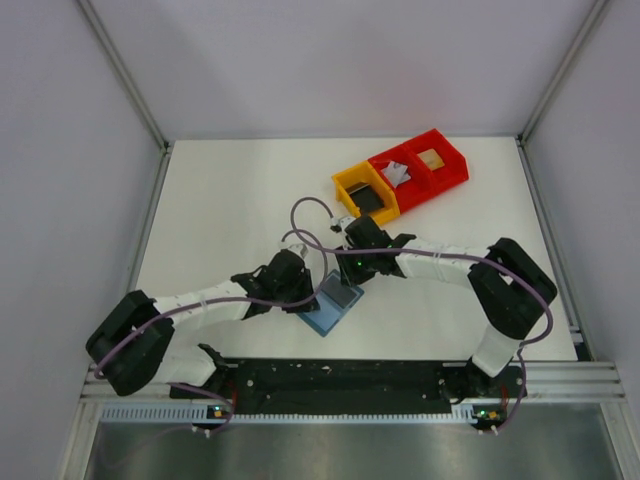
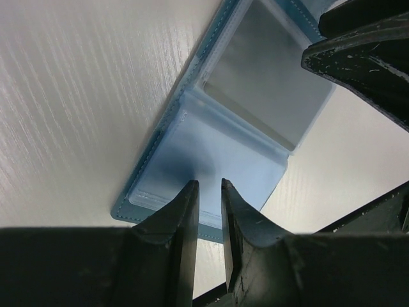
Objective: Take the credit cards out of the card holder
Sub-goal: Remove the credit card from the card holder.
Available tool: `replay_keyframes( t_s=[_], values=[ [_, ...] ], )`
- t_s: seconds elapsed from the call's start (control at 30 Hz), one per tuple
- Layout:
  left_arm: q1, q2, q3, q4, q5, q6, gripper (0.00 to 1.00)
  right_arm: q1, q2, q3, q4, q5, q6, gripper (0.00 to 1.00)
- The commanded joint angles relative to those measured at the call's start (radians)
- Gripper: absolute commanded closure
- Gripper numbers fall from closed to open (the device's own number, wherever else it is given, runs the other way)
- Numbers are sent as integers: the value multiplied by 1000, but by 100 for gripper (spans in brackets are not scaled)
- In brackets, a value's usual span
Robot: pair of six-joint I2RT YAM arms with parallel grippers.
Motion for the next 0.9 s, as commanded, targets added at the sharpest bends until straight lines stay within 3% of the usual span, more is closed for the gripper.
replay_keyframes(
  t_s=[0.0, 0.87],
  values=[
    [-6, 17, -3, 31, 22, 9, 75, 0, 21, 40, 5, -32, -16, 71],
    [-7, 22, -36, 33, 21, 5, 75, 0, -32, 52, -4, -149, -7, 85]
  ],
)
